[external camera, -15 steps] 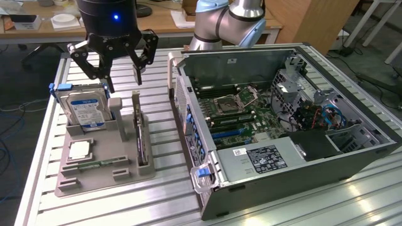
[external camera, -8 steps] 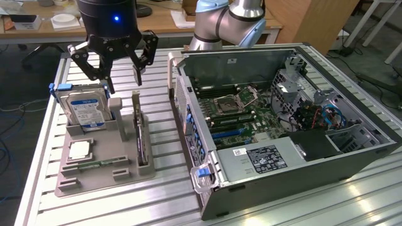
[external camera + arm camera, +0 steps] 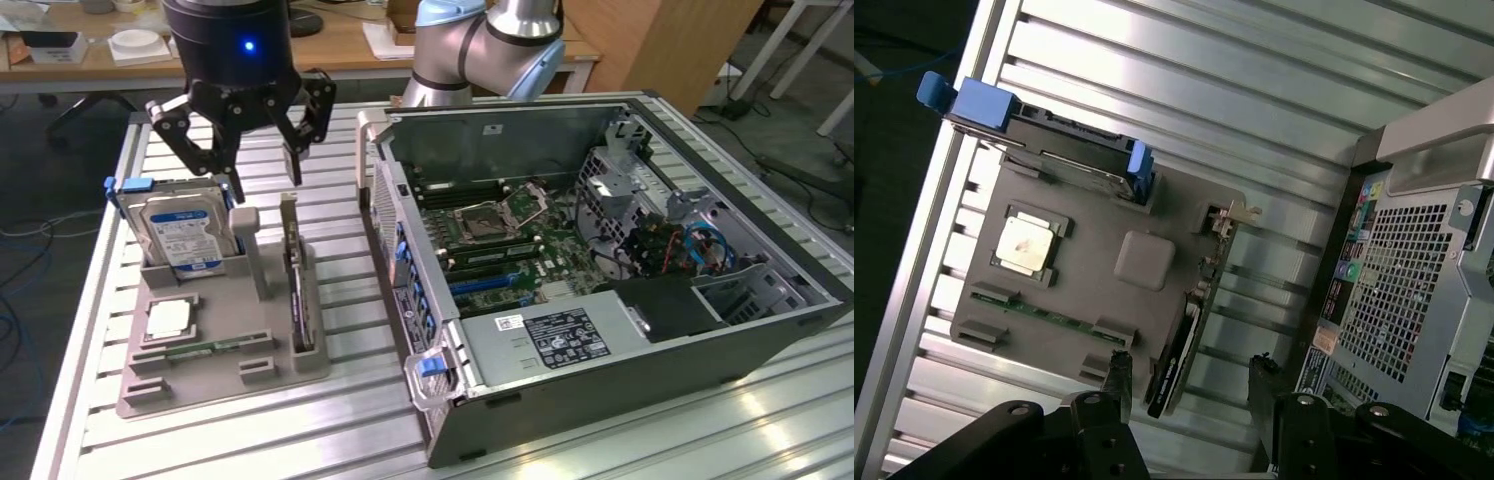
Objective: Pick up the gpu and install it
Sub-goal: 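Pick up the gpu and move the gpu toward the slot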
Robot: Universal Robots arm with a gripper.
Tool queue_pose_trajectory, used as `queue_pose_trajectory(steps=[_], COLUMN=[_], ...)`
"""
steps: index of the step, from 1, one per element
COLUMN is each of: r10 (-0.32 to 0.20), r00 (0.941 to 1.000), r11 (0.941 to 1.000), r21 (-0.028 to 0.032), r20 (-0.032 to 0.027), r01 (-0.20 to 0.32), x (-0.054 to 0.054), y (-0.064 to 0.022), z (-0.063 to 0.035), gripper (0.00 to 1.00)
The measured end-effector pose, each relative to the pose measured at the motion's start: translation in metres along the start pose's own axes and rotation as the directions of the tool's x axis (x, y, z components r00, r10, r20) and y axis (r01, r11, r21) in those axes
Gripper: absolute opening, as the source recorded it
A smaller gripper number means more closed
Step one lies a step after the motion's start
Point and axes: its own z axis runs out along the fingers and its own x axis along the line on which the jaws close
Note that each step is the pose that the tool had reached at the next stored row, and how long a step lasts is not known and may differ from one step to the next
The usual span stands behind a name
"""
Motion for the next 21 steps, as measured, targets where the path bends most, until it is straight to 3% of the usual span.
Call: queue_pose_trajectory(steps=[5,11,21], r10=[0.000,0.001,0.062], r00=[1.0000,1.0000,0.9981], r11=[1.0000,1.0000,0.9980], r21=[0.0006,0.0094,0.0130], r20=[-0.0008,-0.0031,-0.0011], r01=[0.000,-0.001,-0.062], x=[0.0005,0.0002,0.0003], y=[-0.0010,-0.0012,-0.0013], z=[0.0012,0.0021,0.0067], gripper=[0.59,0.59,0.59])
